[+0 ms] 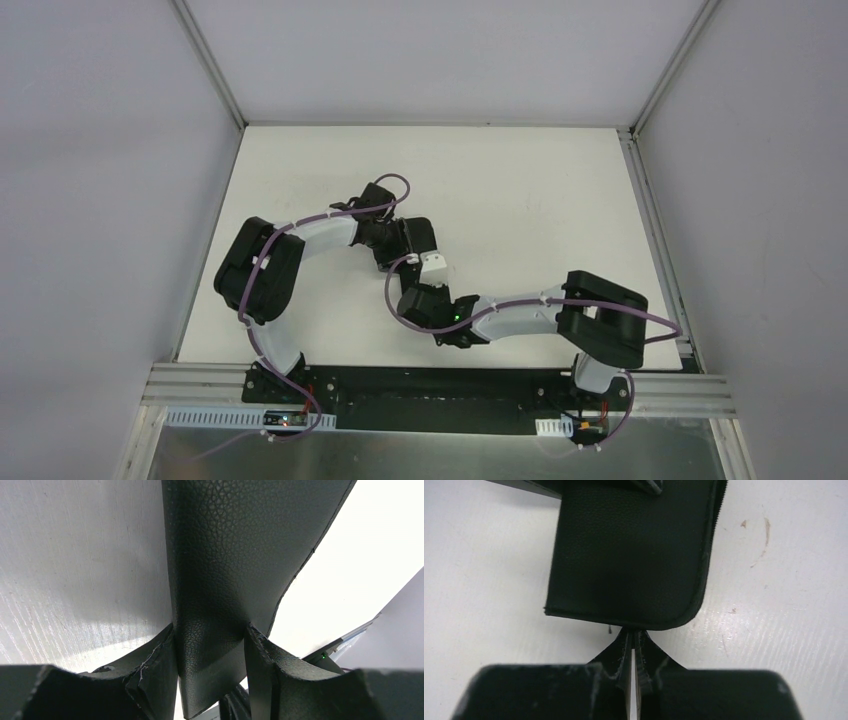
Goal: Sort the hair-cutting tools
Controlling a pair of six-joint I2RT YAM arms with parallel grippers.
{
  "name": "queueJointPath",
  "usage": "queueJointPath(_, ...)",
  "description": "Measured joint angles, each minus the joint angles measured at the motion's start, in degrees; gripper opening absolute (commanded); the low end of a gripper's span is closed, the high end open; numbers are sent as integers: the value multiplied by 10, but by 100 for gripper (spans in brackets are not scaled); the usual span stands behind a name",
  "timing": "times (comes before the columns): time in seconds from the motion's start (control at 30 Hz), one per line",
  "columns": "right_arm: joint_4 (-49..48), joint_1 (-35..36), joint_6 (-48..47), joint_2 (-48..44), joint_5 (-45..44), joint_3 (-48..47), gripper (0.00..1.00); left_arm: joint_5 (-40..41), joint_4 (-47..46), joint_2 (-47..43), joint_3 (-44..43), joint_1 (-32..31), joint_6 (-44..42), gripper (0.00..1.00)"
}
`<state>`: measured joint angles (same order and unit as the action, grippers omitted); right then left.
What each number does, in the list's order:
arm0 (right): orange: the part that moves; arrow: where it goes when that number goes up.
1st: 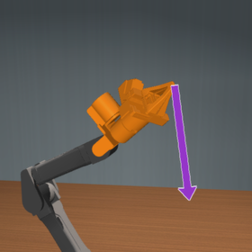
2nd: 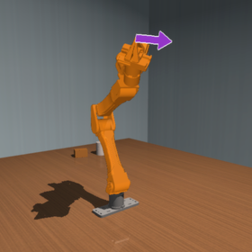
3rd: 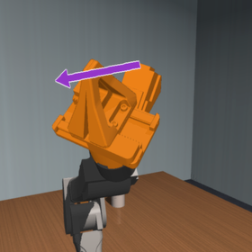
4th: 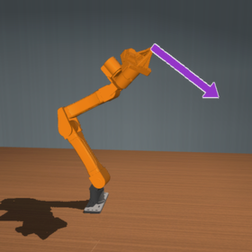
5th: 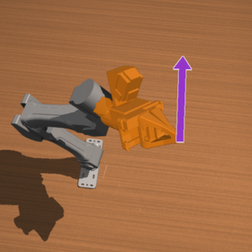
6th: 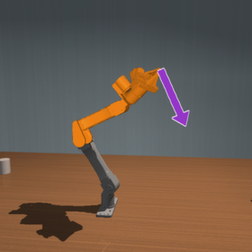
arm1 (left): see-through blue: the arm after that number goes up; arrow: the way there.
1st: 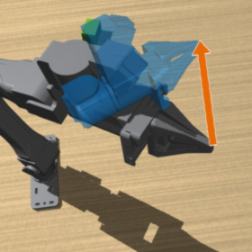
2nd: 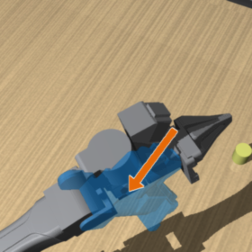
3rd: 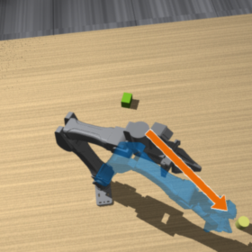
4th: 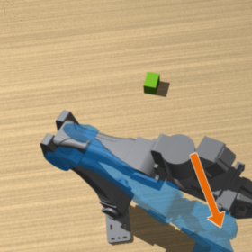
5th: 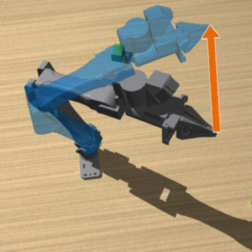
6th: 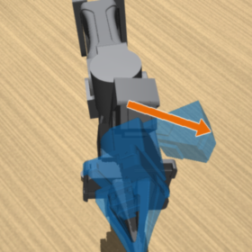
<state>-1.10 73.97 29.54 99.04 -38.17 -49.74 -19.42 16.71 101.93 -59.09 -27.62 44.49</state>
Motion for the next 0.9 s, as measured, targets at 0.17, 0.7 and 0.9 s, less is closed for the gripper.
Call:
queueJointPath(0.17, -2, -26, -4, -47, 33, 46, 0, 1, 0, 0, 0, 3, -9, 26)
queueJointPath(0.7, 31, -115, -44, -116, 193, 62, 0, 0, 36, 11, -37, -2, -79, 65)
queueJointPath(0.9, 75, -120, -72, -41, 238, -25, 0, 52, 66, -17, -45, 31, -107, 88)
